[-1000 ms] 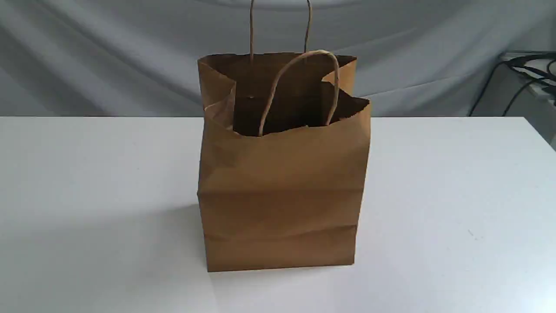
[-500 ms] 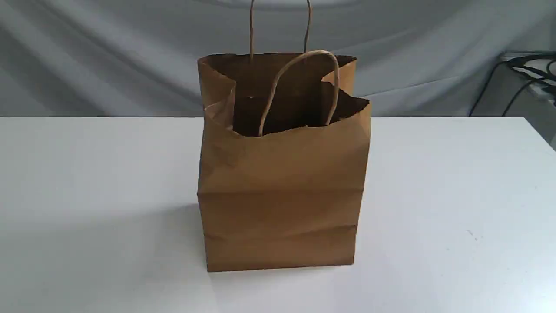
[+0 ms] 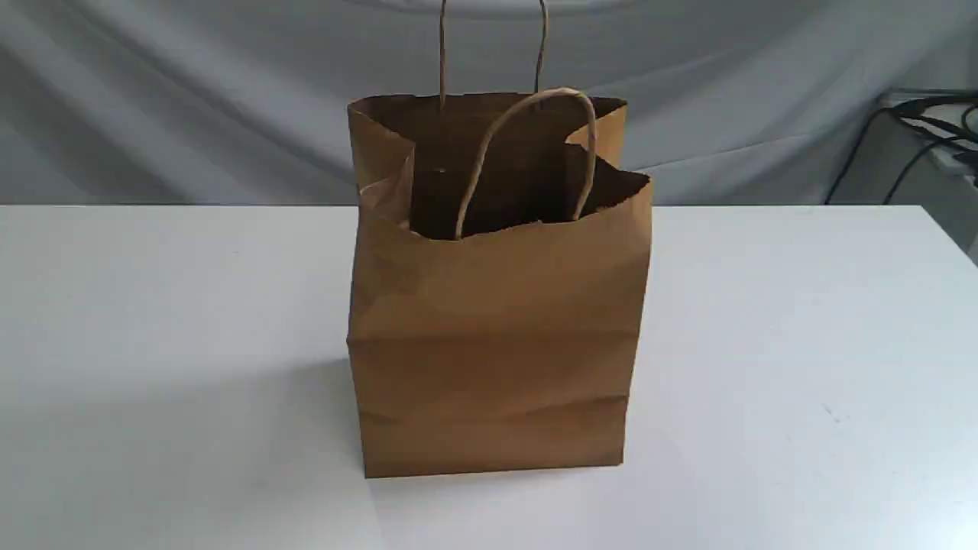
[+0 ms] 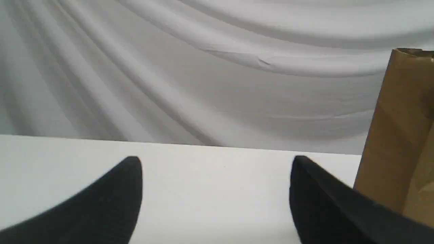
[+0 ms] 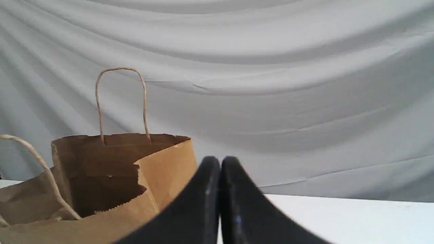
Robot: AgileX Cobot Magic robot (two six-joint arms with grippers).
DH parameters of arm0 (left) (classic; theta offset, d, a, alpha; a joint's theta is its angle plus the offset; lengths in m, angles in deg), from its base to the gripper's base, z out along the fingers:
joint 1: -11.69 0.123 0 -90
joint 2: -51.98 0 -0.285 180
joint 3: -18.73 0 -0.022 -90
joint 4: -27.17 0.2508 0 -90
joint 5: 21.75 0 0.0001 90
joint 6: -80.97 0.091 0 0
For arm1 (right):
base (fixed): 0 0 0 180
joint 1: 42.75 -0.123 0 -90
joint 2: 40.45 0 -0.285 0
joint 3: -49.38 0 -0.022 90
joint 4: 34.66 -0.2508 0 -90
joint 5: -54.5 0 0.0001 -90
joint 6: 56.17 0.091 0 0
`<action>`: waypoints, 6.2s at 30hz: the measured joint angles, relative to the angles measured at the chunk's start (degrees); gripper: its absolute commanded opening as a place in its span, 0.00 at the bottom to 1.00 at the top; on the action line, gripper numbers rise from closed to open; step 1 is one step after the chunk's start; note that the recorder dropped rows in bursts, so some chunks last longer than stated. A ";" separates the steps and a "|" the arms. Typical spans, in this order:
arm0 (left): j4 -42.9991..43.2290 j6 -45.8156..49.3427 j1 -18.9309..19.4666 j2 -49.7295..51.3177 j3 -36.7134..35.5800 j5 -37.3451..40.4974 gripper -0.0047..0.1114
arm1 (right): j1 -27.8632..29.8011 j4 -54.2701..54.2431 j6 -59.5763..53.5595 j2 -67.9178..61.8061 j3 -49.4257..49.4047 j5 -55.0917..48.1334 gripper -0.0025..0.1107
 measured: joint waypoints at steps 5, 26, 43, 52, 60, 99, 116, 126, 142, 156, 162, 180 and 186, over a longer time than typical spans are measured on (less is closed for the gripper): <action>2.16 -7.36 0.00 0.00 0.00 3.49 0.59 | 0.00 0.00 0.00 0.00 0.00 0.00 0.02; 2.30 -8.05 0.00 0.00 0.00 4.50 0.59 | 0.00 0.00 0.00 0.00 0.00 0.00 0.02; 2.30 -8.05 0.00 0.00 0.00 4.50 0.59 | 1.60 0.00 -0.61 0.49 -0.59 0.11 0.02; 2.30 -8.05 0.00 0.00 0.00 4.50 0.59 | 11.35 0.38 1.45 11.73 -11.22 0.19 0.02; 2.30 -8.05 0.00 0.00 0.00 4.50 0.59 | 18.23 2.57 1.45 25.92 -21.28 0.19 0.02; 2.30 -8.05 0.00 0.00 0.00 4.50 0.59 | 22.30 33.93 23.75 37.81 -27.44 -12.84 0.02; 2.30 -8.05 0.00 0.00 0.00 4.50 0.59 | 22.30 33.93 23.75 37.81 -27.44 -12.84 0.02; 2.30 -8.05 0.00 0.00 0.00 4.50 0.59 | 22.30 34.14 23.75 37.81 -27.44 -12.84 0.02; 2.30 -8.05 0.00 0.00 0.00 4.50 0.59 | 22.30 34.14 23.85 37.81 -27.44 -12.84 0.02; 2.30 -8.05 0.00 0.00 0.00 4.50 0.59 | 22.30 34.14 23.96 37.81 -27.44 -12.84 0.02; 2.30 -8.05 0.00 0.00 0.00 4.50 0.59 | 22.30 34.14 23.96 37.81 -27.44 -12.84 0.02; 2.30 -8.05 0.00 0.00 0.00 4.50 0.59 | 22.30 34.14 23.96 37.81 -27.44 -12.84 0.02; 2.30 -8.05 0.00 0.00 0.00 4.50 0.59 | 22.30 34.14 23.96 37.81 -27.44 -12.84 0.02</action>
